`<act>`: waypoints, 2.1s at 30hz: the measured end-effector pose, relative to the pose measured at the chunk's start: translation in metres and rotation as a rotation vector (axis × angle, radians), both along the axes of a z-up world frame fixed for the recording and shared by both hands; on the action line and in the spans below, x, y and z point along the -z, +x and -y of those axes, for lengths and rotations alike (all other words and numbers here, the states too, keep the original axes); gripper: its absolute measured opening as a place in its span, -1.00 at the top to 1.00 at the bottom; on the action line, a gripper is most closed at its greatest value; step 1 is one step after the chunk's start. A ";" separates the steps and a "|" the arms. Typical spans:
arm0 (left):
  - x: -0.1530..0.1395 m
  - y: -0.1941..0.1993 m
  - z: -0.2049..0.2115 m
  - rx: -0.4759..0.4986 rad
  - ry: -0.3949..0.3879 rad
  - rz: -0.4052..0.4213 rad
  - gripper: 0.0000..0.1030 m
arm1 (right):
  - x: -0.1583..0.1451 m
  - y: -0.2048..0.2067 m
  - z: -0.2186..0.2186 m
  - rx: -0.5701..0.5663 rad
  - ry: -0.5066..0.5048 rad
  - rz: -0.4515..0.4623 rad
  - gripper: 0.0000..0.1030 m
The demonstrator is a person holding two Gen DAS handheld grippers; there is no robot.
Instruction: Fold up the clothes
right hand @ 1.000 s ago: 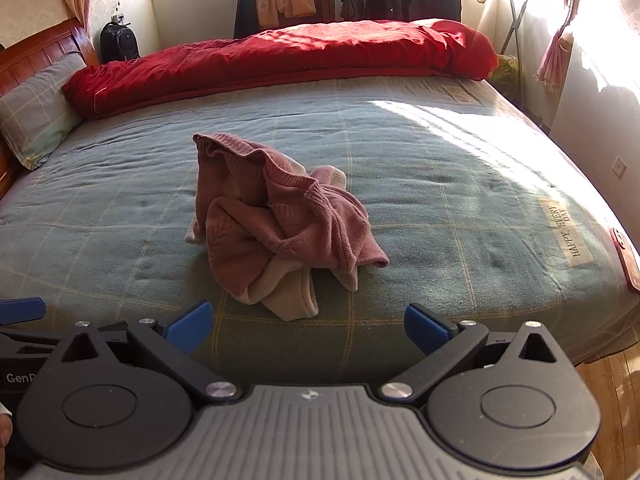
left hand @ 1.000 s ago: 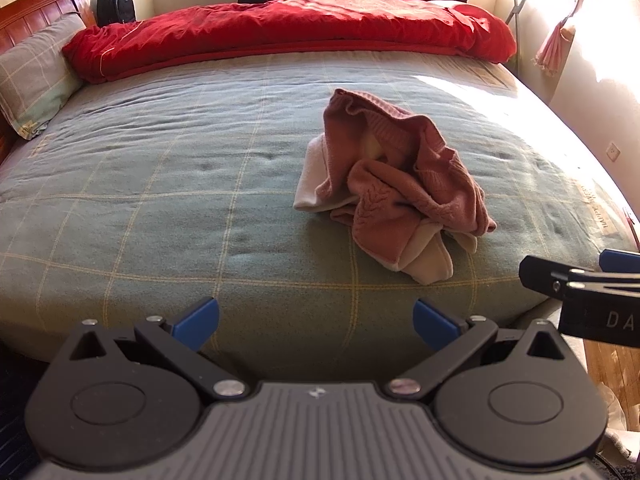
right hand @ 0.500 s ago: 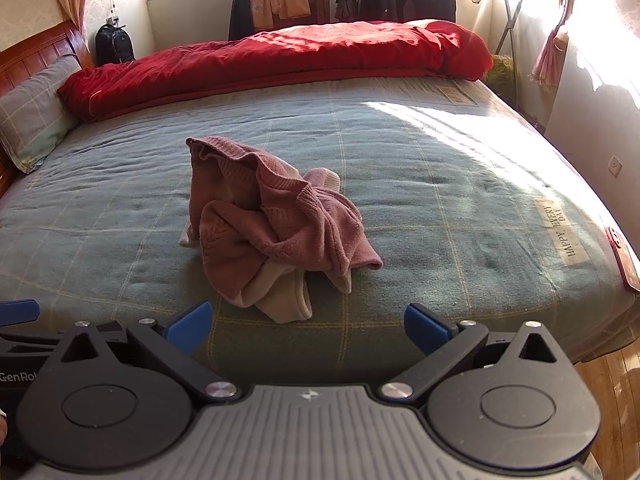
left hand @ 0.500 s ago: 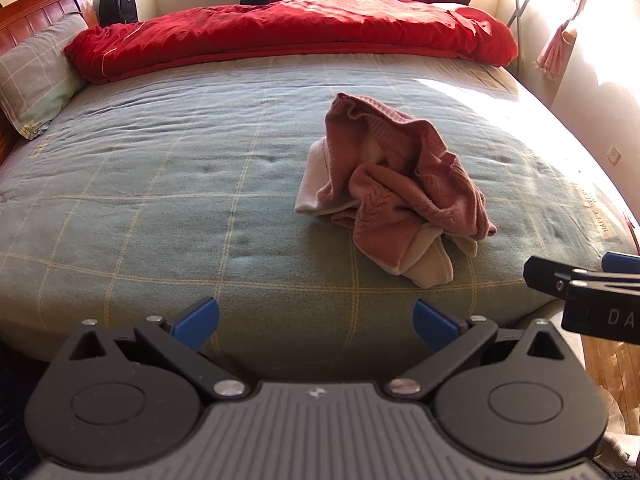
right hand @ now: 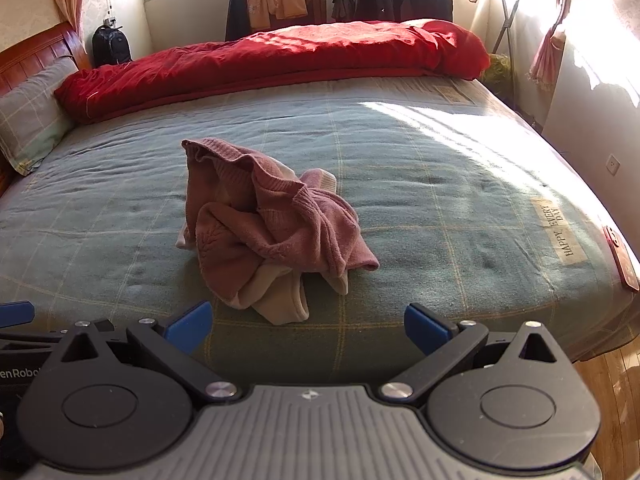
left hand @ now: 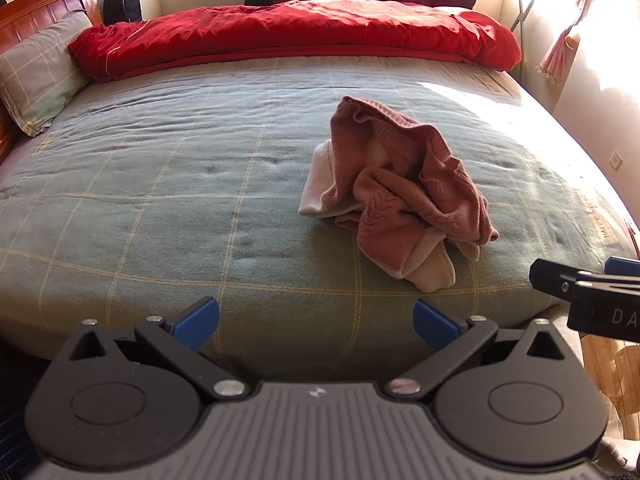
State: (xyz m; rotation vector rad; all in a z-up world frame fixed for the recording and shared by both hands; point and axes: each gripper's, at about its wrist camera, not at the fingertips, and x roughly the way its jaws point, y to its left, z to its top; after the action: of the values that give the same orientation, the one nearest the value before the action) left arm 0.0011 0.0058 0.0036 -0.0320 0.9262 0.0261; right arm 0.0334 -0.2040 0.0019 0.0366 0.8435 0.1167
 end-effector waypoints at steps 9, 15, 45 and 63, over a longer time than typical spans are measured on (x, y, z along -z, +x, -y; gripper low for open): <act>-0.001 0.000 -0.001 -0.004 -0.004 0.001 -0.99 | 0.000 0.001 0.000 0.000 -0.001 -0.005 -1.00; -0.002 0.000 -0.002 -0.008 -0.004 0.004 -0.99 | -0.002 0.002 0.001 0.003 0.003 -0.003 -1.00; 0.001 0.000 0.000 -0.009 0.004 0.002 -0.99 | 0.001 0.005 0.002 0.013 0.003 -0.017 -1.00; 0.003 0.001 -0.007 0.014 -0.068 0.042 -0.99 | 0.001 0.006 0.003 0.012 0.003 -0.015 -1.00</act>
State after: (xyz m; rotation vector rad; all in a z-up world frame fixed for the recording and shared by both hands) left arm 0.0022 0.0123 0.0002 -0.0888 0.8848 -0.0187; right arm 0.0393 -0.2066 0.0007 0.0459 0.8576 0.1064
